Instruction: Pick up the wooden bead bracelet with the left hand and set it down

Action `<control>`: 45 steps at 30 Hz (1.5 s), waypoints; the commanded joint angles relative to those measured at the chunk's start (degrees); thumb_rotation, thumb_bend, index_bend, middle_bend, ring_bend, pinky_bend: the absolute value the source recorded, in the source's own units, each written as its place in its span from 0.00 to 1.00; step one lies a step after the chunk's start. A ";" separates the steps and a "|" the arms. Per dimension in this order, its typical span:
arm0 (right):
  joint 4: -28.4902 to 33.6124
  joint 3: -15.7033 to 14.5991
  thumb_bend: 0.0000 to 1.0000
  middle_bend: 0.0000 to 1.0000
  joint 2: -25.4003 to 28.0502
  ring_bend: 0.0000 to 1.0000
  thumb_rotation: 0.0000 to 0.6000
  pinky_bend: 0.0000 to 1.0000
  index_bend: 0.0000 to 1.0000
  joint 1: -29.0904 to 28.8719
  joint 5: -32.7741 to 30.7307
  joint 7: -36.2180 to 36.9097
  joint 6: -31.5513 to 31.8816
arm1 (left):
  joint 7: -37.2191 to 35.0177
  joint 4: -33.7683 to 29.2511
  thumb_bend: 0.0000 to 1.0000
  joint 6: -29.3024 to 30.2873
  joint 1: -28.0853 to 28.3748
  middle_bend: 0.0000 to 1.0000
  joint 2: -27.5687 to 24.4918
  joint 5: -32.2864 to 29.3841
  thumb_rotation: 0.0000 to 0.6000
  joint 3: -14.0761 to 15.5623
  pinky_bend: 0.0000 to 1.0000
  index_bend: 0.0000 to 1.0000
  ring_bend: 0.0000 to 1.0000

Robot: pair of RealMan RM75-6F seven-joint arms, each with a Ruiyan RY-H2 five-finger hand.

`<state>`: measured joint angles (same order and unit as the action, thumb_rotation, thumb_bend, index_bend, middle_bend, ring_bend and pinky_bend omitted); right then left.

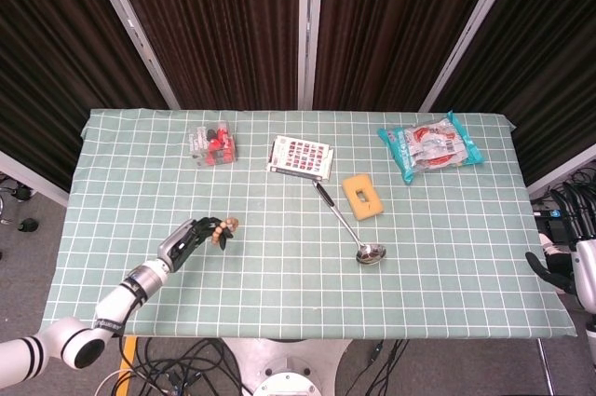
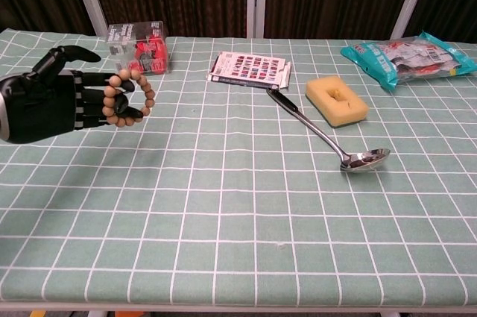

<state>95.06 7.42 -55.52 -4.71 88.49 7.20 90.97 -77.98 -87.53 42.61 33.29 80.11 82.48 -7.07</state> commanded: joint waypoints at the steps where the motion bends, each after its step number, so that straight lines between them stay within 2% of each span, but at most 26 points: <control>1: 0.04 -0.01 0.10 0.00 0.04 0.00 1.00 0.00 0.00 0.04 0.00 -0.07 0.06 | 0.71 0.02 0.51 -0.16 0.21 0.64 0.16 -0.84 0.56 0.04 0.07 0.50 0.31; 4: 0.09 0.04 0.10 0.00 0.07 0.00 1.00 0.00 0.00 0.11 -0.13 -0.06 0.15 | 1.31 -0.10 0.51 -0.20 0.33 0.65 0.23 -1.50 0.63 0.00 0.07 0.51 0.32; 20: 0.06 0.12 0.10 0.00 0.07 0.00 1.00 0.00 0.00 0.05 -0.08 0.01 0.20 | 1.95 -0.59 0.53 -0.43 0.31 0.66 0.02 -3.05 0.82 -0.03 0.07 0.52 0.33; 26: -0.04 0.08 0.10 0.00 0.11 0.00 1.00 0.00 0.00 0.18 -0.05 0.23 0.37 | 2.65 -1.01 0.59 -0.32 0.28 0.64 0.00 -3.15 0.84 0.01 0.07 0.51 0.32; 31: -0.15 0.03 0.10 0.00 0.12 0.00 1.00 0.00 0.00 0.29 -0.03 0.36 0.49 | 2.99 -1.18 0.70 -0.44 0.27 0.62 0.00 -3.44 0.99 -0.04 0.07 0.50 0.32; 35: -0.22 0.11 0.10 0.00 0.14 0.00 1.00 0.00 0.00 0.28 -0.19 0.60 0.46 | 3.06 -1.27 0.75 -0.28 0.25 0.59 -0.03 -2.81 0.99 0.17 0.07 0.47 0.30; 41: -0.20 0.10 0.10 0.00 0.18 0.00 1.00 0.00 0.00 0.27 -0.07 0.61 0.49 | 1.89 -0.88 0.76 0.82 0.34 0.46 0.09 -0.20 1.00 0.86 0.07 0.30 0.24; 45: -0.26 0.10 0.10 0.00 0.13 0.00 1.00 0.00 0.00 0.30 -0.19 0.63 0.45 | 0.50 -0.43 0.74 1.42 0.47 0.42 0.14 0.81 0.83 1.20 0.07 0.26 0.22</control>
<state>94.80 7.52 -55.38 -4.41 88.30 7.84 91.42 -77.23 -88.13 43.83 33.70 80.22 83.06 -6.00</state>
